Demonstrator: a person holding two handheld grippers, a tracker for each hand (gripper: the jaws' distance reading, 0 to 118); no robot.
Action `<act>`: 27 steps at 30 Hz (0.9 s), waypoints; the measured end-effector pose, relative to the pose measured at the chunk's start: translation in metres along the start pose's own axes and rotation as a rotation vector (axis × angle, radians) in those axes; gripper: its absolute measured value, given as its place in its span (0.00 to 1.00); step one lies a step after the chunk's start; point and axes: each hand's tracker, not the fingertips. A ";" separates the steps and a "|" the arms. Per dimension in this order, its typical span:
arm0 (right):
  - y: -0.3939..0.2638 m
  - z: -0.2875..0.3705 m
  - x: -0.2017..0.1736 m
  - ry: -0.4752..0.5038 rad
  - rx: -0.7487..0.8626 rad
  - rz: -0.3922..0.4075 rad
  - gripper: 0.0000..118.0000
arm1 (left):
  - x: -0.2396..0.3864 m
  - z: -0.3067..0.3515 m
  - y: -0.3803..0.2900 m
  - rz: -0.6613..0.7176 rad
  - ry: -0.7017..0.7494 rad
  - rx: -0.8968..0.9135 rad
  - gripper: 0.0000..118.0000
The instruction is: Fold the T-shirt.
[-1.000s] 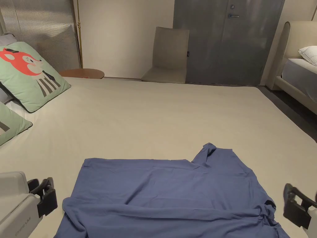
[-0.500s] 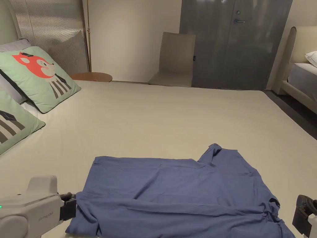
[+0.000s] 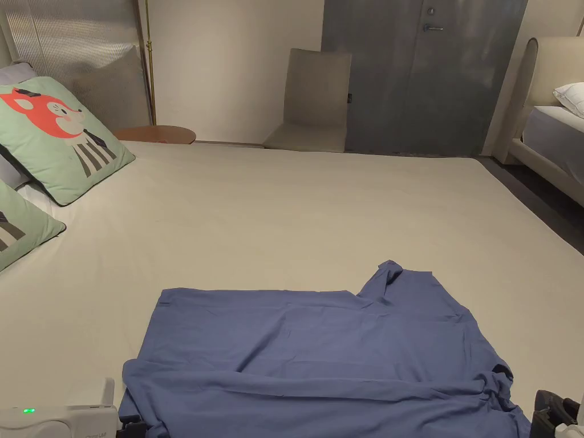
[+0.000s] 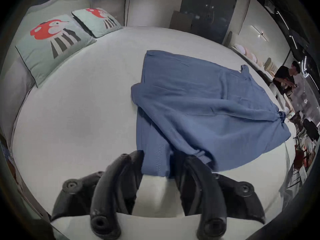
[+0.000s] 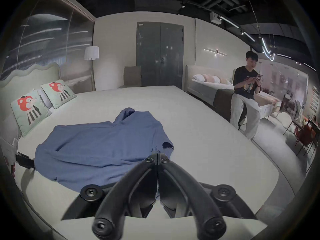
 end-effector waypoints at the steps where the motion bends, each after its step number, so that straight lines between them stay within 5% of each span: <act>1: -0.002 -0.003 0.001 0.000 -0.012 0.001 0.01 | 0.000 0.003 0.000 0.004 -0.001 0.014 0.21; 3: -0.005 -0.012 0.002 -0.014 -0.047 0.021 0.03 | -0.002 0.008 0.003 0.046 -0.055 0.036 0.06; 4: -0.006 -0.018 0.003 -0.045 -0.080 0.043 0.26 | -0.001 0.011 0.004 0.042 -0.038 0.034 0.06; 6: -0.011 -0.035 0.010 -0.048 -0.172 0.061 0.92 | 0.002 0.018 0.004 0.026 -0.032 0.054 0.06; 7: -0.015 -0.044 0.015 -0.040 -0.221 0.052 1.00 | 0.002 0.020 0.004 0.022 -0.031 0.059 0.06; 9: -0.022 -0.052 0.021 -0.027 -0.264 0.029 0.98 | 0.000 0.024 0.004 0.029 -0.037 0.067 0.06; 11: -0.031 -0.064 0.022 -0.079 -0.331 0.090 0.97 | 0.000 0.027 0.003 0.036 -0.038 0.073 0.06; 13: -0.041 -0.074 0.023 -0.073 -0.350 0.094 0.88 | 0.001 0.027 0.003 0.031 -0.027 0.076 0.06; 15: -0.044 -0.081 0.024 -0.028 -0.387 0.070 0.72 | 0.003 0.028 0.002 0.025 -0.022 0.075 0.06; 19: -0.039 -0.084 0.017 0.099 -0.397 0.054 0.14 | 0.004 0.028 0.001 0.034 -0.020 0.070 0.06; 27: -0.005 -0.048 0.027 0.094 -0.308 0.079 0.12 | -0.009 0.067 0.003 0.063 -0.002 0.120 0.06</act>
